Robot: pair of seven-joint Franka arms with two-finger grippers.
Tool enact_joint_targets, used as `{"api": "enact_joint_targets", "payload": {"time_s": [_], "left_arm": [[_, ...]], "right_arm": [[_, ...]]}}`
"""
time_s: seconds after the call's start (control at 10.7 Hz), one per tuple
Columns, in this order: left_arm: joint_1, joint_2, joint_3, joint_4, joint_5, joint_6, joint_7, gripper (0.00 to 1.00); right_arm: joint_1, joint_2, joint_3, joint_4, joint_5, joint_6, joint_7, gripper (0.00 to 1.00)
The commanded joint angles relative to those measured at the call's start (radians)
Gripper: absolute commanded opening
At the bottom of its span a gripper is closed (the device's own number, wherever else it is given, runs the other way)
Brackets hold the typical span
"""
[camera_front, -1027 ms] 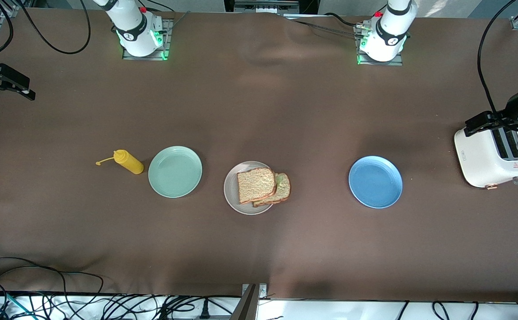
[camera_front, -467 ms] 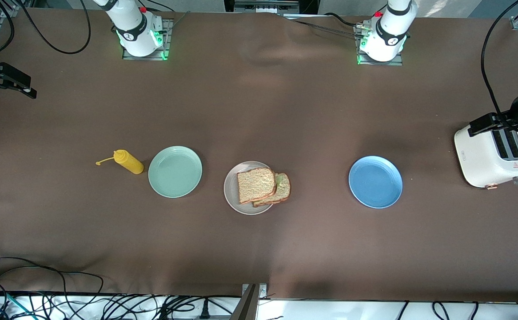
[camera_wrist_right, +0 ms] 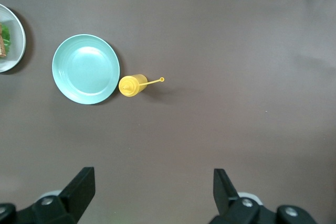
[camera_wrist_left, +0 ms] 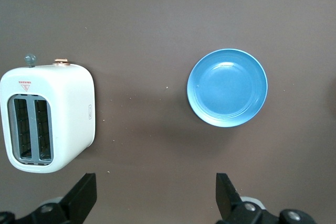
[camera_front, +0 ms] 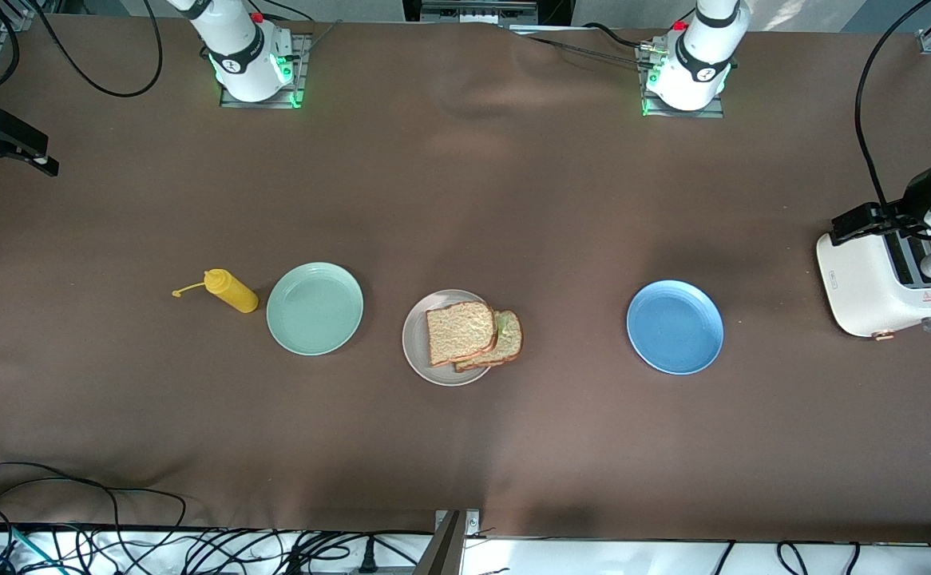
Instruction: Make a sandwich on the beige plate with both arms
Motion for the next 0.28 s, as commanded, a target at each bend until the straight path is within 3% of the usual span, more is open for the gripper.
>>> {"api": "enact_joint_targets", "payload": {"time_s": [0.0,0.19], "left_arm": [[0.001,0.015,0.000,0.014,-0.013,-0.011,0.003,1.00],[0.009,0.015,0.002,0.014,-0.013,-0.013,0.006,1.00]], "right_arm": [[-0.004,-0.002,0.000,0.015,0.015,-0.010,-0.005,1.00],[-0.004,-0.002,0.000,0.017,0.015,-0.010,0.001,1.00]]}}
